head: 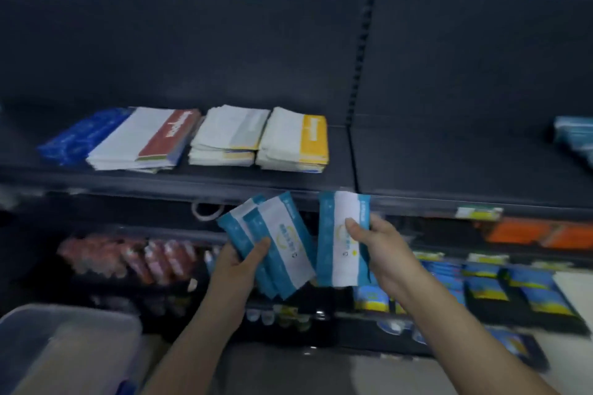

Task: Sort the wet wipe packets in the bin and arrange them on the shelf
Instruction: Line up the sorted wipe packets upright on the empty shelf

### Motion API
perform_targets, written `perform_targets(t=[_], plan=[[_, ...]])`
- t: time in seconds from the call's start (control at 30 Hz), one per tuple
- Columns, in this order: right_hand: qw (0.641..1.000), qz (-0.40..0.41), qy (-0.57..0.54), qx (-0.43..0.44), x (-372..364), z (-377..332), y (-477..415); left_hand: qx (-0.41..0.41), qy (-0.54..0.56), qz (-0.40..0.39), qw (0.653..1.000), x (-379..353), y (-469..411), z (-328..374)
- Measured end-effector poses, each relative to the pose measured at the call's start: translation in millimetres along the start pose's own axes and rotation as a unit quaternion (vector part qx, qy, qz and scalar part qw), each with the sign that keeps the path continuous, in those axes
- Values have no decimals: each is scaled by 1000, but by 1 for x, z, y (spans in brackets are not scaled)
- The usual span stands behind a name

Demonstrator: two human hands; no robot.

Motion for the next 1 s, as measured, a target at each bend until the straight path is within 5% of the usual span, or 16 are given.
perform_targets(t=[0.13,0.47,0.8,1.0], plan=[[1000,-1,6,15,97,-6,11,4,-27,-67,997,-128,6,-19],[985,154,56,47,366,-27,31,-5,-70,-245,967,-418,39,-54],[960,254,105,54,519,-54,7,84,-50,-327,940,-581,0,-81],[939,299,161,47,596,-82,-44,70,-97,-354,928,-657,-56,-87]])
Point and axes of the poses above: each hand's wrist, its own y-axis away from the middle knuckle, its own x-axis out of the back of the hand, z = x × y, the point moved 6 cm from there along -y, towards the middle knuckle
